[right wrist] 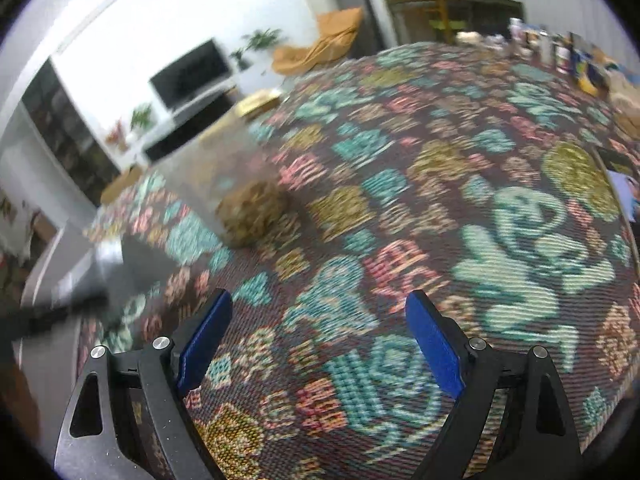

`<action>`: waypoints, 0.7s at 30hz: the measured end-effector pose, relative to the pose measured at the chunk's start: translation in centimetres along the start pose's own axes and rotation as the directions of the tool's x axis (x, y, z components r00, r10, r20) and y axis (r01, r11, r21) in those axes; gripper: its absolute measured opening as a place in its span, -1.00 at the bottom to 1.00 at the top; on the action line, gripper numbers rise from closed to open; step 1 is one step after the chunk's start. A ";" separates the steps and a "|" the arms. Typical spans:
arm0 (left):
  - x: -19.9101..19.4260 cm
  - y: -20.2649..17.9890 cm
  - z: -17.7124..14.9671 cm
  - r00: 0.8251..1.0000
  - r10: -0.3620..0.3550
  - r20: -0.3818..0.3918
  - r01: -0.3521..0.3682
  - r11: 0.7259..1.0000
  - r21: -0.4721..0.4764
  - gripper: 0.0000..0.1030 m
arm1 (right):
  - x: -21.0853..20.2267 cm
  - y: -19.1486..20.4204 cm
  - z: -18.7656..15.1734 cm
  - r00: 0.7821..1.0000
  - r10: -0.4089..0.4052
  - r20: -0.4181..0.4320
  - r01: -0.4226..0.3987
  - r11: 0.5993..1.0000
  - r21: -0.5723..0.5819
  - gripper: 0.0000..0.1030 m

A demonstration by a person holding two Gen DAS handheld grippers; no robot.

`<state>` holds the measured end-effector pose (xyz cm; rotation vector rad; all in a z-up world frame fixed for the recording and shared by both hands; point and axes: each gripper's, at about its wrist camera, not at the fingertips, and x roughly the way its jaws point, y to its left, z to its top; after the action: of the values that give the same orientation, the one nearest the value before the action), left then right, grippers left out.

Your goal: Organize soft objects

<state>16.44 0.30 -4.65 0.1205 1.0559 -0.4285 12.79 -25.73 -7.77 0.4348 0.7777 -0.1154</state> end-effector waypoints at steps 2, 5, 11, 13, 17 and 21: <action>0.5 -2.8 -1.9 1.000 -0.024 0.003 0.024 1.000 0.005 0.04 | -0.6 -0.9 0.5 0.999 -0.014 0.040 0.013 0.999 0.041 0.75; 1.4 -5.2 -3.7 0.999 -0.033 -0.011 0.034 0.999 0.035 0.43 | -2.2 -2.6 0.9 0.992 -0.047 0.116 0.034 0.993 0.111 0.75; -0.8 -2.4 -7.2 0.993 0.110 0.052 -0.106 0.992 -0.074 0.67 | -1.8 -2.8 1.0 0.993 0.040 0.111 -0.054 0.991 0.126 0.77; -1.4 -1.0 -8.5 0.989 0.139 0.057 -0.131 0.984 -0.123 0.76 | -1.0 -0.3 0.7 0.988 0.145 0.059 -0.147 0.989 0.024 0.77; -1.3 0.8 -11.6 0.979 0.202 0.036 -0.196 0.971 -0.136 0.75 | -1.1 6.0 -1.1 0.972 0.236 -0.008 -0.230 0.936 -0.266 0.77; -1.2 1.1 -14.4 0.978 0.209 0.022 -0.203 0.966 -0.159 0.76 | -0.6 11.0 -3.7 0.974 0.216 -0.069 -0.221 0.839 -0.498 0.75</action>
<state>4.57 5.92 -10.81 0.0813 1.0231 -0.1584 12.80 -14.24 -6.03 0.0211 0.7298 0.3038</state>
